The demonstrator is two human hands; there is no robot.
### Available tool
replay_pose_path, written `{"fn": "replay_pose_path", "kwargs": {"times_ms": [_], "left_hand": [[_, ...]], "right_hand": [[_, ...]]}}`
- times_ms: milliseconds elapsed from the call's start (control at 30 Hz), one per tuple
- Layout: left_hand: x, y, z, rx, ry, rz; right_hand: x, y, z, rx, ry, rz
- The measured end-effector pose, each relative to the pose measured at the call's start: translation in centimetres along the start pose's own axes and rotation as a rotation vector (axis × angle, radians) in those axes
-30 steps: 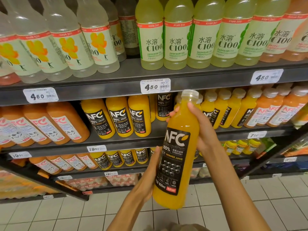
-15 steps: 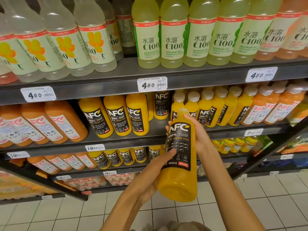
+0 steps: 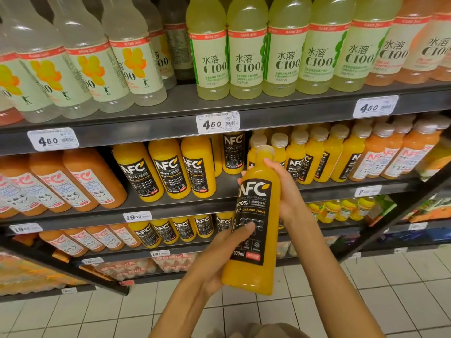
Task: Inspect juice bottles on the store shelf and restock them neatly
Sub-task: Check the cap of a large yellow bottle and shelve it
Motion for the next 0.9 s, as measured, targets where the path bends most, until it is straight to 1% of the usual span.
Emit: {"fn": "replay_pose_path", "kwargs": {"times_ms": [67, 100, 167, 233, 333, 433, 500, 567, 700, 767, 833, 900], "left_hand": [[0.1, 0.2, -0.2, 0.11, -0.08, 0.038], [0.1, 0.2, -0.2, 0.2, -0.126, 0.048], [0.0, 0.3, -0.2, 0.351, -0.2, 0.067], [0.2, 0.7, 0.0, 0.425, -0.243, 0.091], [0.4, 1.4, 0.5, 0.5, -0.302, 0.104], [0.6, 1.4, 0.4, 0.575, -0.339, 0.079], [0.9, 1.2, 0.4, 0.6, -0.36, 0.041], [1.3, 1.4, 0.6, 0.575, -0.379, 0.013], [2.0, 1.6, 1.5, 0.642, -0.399, -0.051], [2.2, 1.5, 1.8, 0.665, -0.429, -0.046], [2.4, 1.5, 2.1, 0.693, -0.48, 0.007], [2.3, 1.3, 2.3, 0.735, -0.533, 0.078]], "right_hand": [[-0.6, -0.5, -0.2, -0.026, 0.014, -0.017], [-0.9, -0.5, -0.2, -0.048, 0.02, 0.008], [-1.7, -0.4, -0.5, -0.146, 0.079, 0.134], [-2.7, -0.7, -1.0, -0.28, 0.196, 0.237], [-3.6, -1.6, -0.9, -0.38, 0.312, 0.241], [-4.1, -2.6, -0.7, -0.385, 0.37, 0.226], [-4.6, -3.3, -1.0, -0.381, 0.422, 0.196], [-5.3, -4.0, -1.4, -0.404, 0.478, 0.117], [-6.7, -5.8, -1.8, -0.484, 0.561, -0.191], [-7.2, -6.7, -1.9, -0.564, 0.578, -0.275], [-7.5, -7.2, -2.0, -0.634, 0.592, -0.277], [-7.8, -7.1, -2.3, -0.683, 0.645, -0.17]]}}
Point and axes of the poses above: each hand's wrist, its own x-axis towards the middle knuckle, its own y-axis out of the back of the hand, z = x × y, the point moved 5 cm from there along x, towards the middle knuckle, and after that the axes turned 13 degrees about -y, right-handed, at the moved point
